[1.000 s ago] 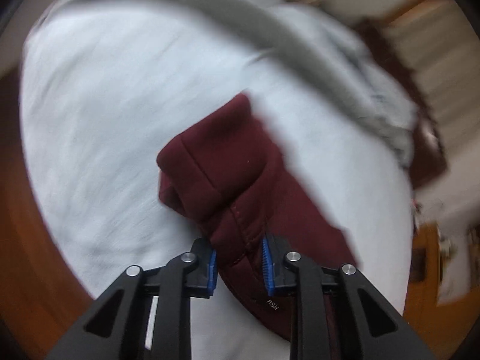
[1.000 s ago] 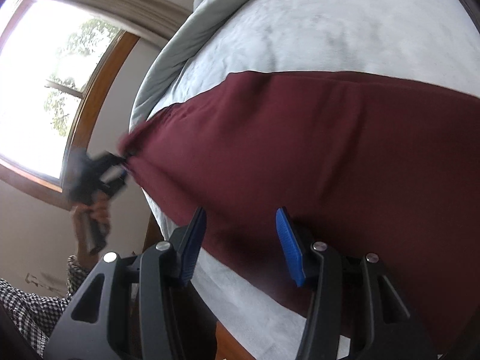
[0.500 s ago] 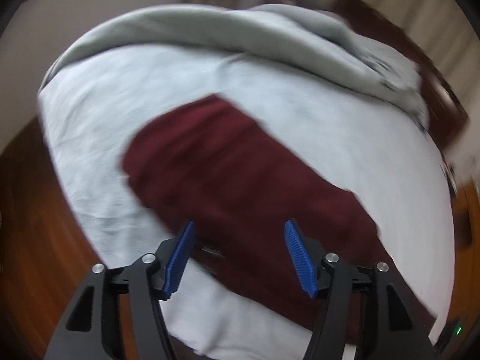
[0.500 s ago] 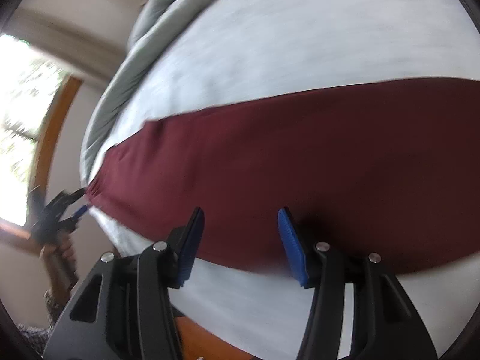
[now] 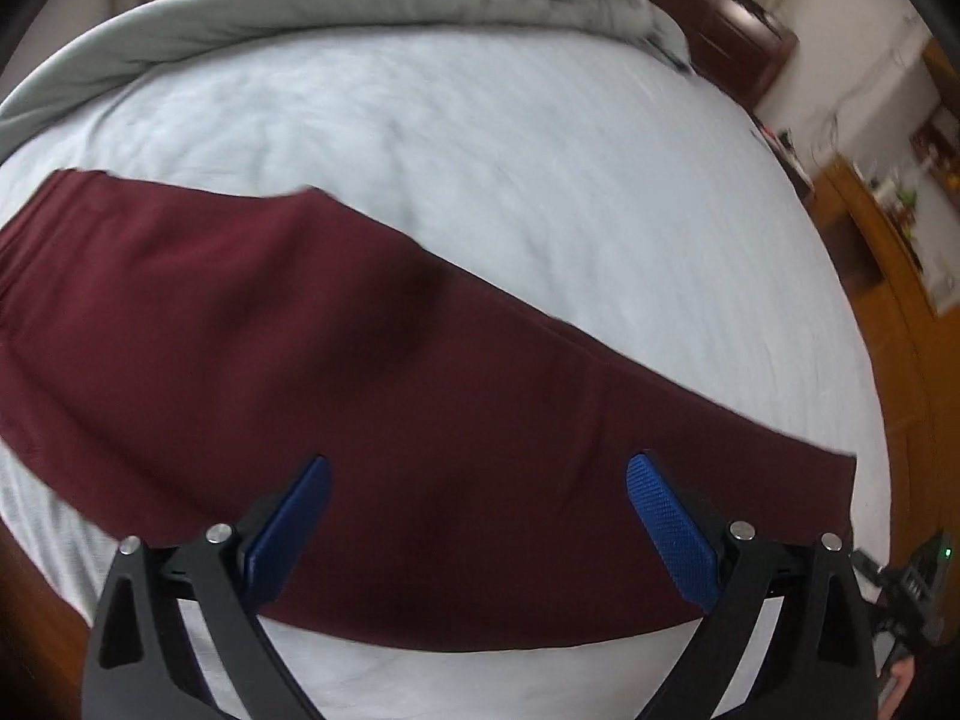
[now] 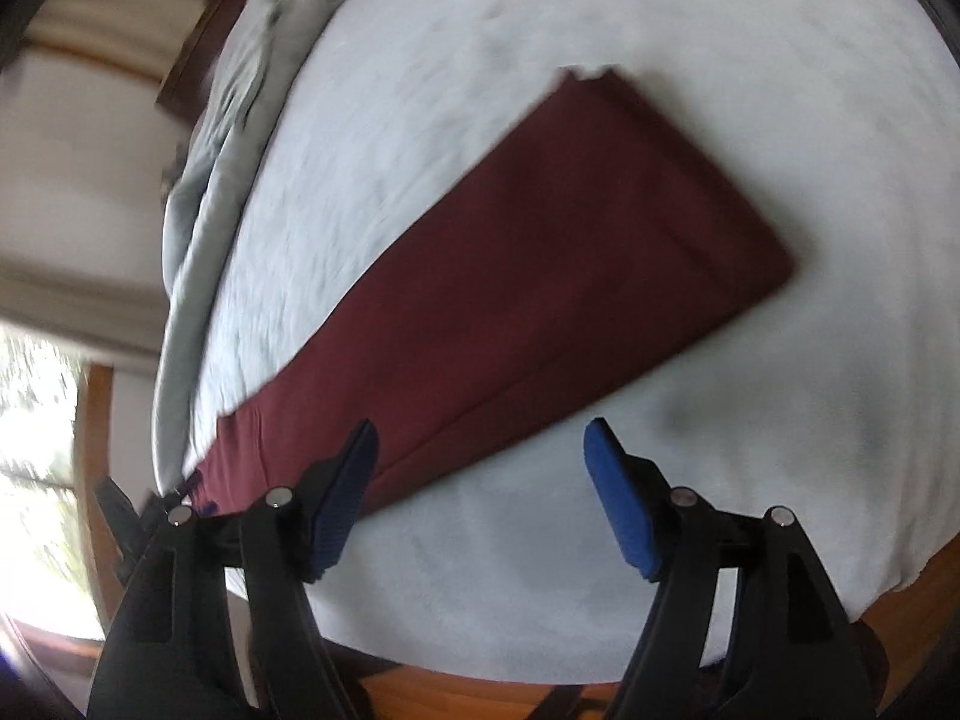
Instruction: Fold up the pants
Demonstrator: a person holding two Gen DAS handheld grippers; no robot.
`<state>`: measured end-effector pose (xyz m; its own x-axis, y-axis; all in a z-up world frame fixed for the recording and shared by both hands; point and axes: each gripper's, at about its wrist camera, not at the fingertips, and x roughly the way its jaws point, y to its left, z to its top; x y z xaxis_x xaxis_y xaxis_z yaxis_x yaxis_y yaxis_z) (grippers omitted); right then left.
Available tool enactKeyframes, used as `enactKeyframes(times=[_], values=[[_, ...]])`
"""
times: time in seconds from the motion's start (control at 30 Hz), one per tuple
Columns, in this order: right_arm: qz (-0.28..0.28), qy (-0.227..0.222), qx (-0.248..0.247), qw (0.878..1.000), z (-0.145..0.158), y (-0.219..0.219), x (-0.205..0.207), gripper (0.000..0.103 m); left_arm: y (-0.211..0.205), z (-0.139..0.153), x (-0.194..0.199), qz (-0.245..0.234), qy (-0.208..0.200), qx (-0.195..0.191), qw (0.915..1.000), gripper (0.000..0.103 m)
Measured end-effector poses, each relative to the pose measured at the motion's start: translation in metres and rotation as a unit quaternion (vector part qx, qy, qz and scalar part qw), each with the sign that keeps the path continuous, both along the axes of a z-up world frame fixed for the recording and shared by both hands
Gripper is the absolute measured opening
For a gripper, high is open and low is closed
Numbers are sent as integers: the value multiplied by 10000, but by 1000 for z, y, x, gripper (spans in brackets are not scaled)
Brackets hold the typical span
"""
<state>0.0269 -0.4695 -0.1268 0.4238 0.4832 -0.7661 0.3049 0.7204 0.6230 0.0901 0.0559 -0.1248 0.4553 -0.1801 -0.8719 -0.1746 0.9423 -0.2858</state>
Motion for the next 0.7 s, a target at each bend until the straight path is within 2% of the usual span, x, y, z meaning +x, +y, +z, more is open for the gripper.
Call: enactKeyframes(times=[0.13,0.27,0.47,0.5,0.53,0.57,0.6,0.7], values=[[-212,46,-23,9998,-15,-18,1,73,-29,-10,3,-257,77,179,9995,99],[-351,10,111,9993,-27,-29,6,72,-48,-17,1,-471,126,513,9975,99],[-584,-165,408,9973,-32,-41,15,72,-56,-33,0,-616,373,669,9952,99],[-594,-178,420,9972,-33,-42,17,61,-55,-37,0,-617,398,641,9952,99],[-609,-212,335,9974,-32,-43,19,54,-55,-39,0,-609,404,648,9952,99],[-575,-242,236,9978,-31,-44,18,32,-57,-40,-1,-616,399,677,9950,99],[-535,-275,225,9979,-30,-45,19,23,-59,-42,-2,-652,392,747,9943,99],[-566,-503,428,9962,-19,-47,20,16,-68,-43,-6,-796,377,940,9917,99]])
